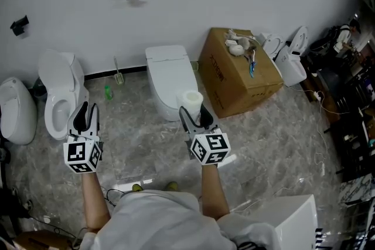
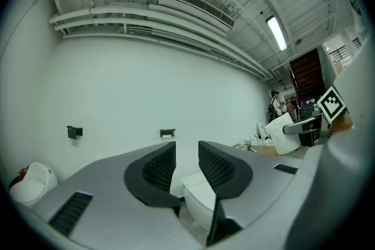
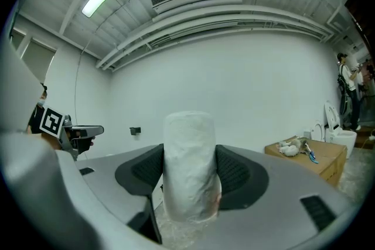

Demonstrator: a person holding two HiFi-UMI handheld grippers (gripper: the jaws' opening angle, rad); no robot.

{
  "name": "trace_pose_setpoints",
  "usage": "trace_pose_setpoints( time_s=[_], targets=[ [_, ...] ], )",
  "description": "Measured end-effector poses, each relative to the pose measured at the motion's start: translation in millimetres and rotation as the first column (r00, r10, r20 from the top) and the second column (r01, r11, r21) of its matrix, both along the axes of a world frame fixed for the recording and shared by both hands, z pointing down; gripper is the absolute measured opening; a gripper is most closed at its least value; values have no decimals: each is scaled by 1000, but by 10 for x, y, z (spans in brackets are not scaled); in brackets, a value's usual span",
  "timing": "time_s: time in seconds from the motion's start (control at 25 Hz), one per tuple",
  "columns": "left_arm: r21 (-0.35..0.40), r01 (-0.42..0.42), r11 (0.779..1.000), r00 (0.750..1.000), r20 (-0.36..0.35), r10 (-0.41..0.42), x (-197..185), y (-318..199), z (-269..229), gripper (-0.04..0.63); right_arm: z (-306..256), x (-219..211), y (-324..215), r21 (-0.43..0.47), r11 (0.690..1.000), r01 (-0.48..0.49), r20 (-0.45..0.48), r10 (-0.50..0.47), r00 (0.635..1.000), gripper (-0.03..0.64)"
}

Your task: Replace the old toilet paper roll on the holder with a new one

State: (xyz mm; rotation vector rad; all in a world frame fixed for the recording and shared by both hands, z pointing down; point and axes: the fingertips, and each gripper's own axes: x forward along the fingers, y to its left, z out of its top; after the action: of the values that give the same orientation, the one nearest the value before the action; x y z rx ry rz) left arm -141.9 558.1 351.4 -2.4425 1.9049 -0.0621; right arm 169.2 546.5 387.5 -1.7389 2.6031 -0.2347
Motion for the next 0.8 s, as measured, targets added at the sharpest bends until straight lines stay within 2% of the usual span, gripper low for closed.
trace_pose_setpoints(
  time_s=[0.2, 0.8],
  targets=[
    [-11, -3, 1000, 1000, -1, 3, 73, -21, 29, 133, 18, 54, -11, -1, 1000, 1, 1, -1, 1000, 278],
    [-27, 6, 1000, 1000, 13, -5, 523, -42, 37, 135, 74, 422, -118, -8, 999, 38, 30, -37, 999, 278]
  ],
)
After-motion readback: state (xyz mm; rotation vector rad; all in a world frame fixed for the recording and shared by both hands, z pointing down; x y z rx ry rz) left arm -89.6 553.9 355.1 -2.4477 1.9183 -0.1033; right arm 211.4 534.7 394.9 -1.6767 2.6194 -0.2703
